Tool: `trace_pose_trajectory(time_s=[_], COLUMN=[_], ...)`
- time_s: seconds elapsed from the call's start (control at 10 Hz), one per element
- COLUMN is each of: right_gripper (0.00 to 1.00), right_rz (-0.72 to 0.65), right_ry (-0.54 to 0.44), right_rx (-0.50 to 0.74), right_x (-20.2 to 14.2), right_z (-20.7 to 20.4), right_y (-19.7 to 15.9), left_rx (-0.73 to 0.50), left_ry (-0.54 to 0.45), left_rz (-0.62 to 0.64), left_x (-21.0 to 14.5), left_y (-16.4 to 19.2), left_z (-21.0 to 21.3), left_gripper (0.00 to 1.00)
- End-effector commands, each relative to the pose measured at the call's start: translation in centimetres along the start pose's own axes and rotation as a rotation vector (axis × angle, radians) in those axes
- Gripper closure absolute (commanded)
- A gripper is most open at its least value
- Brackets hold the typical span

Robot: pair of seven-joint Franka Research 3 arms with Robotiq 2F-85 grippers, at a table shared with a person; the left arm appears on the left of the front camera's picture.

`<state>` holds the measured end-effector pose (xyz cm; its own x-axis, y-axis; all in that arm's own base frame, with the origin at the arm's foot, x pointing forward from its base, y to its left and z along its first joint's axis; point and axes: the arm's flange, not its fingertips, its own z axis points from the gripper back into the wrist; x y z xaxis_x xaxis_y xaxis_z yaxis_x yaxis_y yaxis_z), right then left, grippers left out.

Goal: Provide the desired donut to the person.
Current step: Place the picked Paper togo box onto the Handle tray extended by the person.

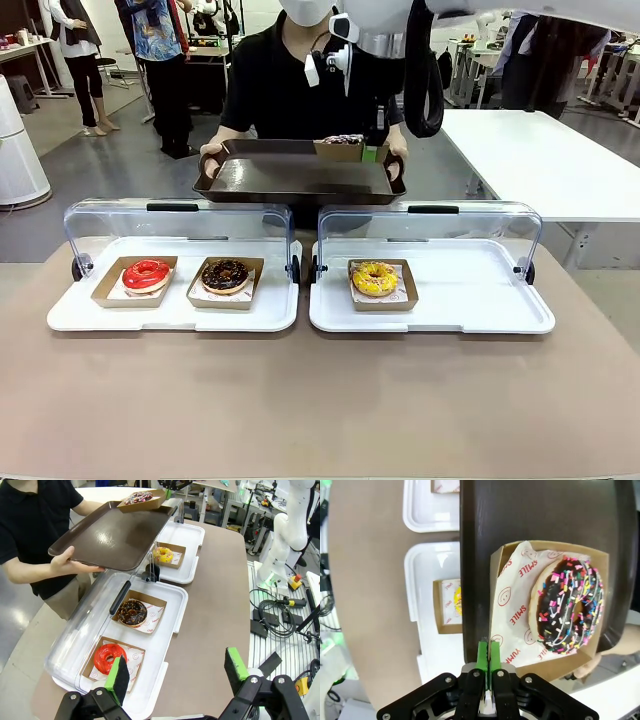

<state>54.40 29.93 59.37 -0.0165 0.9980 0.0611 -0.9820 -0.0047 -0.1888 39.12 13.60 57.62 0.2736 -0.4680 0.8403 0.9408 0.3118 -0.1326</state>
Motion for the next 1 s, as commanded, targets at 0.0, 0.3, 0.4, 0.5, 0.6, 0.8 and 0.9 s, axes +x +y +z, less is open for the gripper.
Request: trace_pose_trajectory(time_s=[0.0, 0.3, 0.4, 0.5, 0.6, 0.8, 0.9], right_gripper=[0.98, 0.98, 0.98, 0.98, 0.84, 0.26, 0.0], right_rz=[0.019, -0.018, -0.021, -0.027, -0.033, -0.035, -0.037], right_ry=[-0.018, -0.022, -0.024, -0.028, -0.044, -0.055, -0.06], right_rx=[-0.006, 0.022, 0.026, 0.026, 0.023, 0.03, 0.026], right_x=[-1.2, -2.7, -3.0, -3.1, -3.1, -3.1, -3.0], right_z=[-1.6, -4.2, -4.7, -5.0, -5.2, -5.2, -5.2], right_y=[-0.1, -1.2, -1.4, -1.5, -1.7, -1.6, -1.7], left_rx=[-0.005, -0.005, -0.005, -0.005, -0.005, -0.005, -0.005], left_ry=[-0.01, -0.01, -0.01, -0.01, -0.01, -0.01, -0.01], left_rz=[-0.002, -0.002, -0.002, -0.002, -0.002, -0.002, -0.002], left_x=[0.1, 0.1, 0.1, 0.1, 0.1, 0.1, 0.1], left_y=[0.0, 0.0, 0.0, 0.0, 0.0, 0.0, 0.0], left_z=[0.3, 0.3, 0.3, 0.3, 0.3, 0.3, 0.3], left_gripper=[0.0, 0.0, 0.0, 0.0, 0.0, 0.0, 0.0])
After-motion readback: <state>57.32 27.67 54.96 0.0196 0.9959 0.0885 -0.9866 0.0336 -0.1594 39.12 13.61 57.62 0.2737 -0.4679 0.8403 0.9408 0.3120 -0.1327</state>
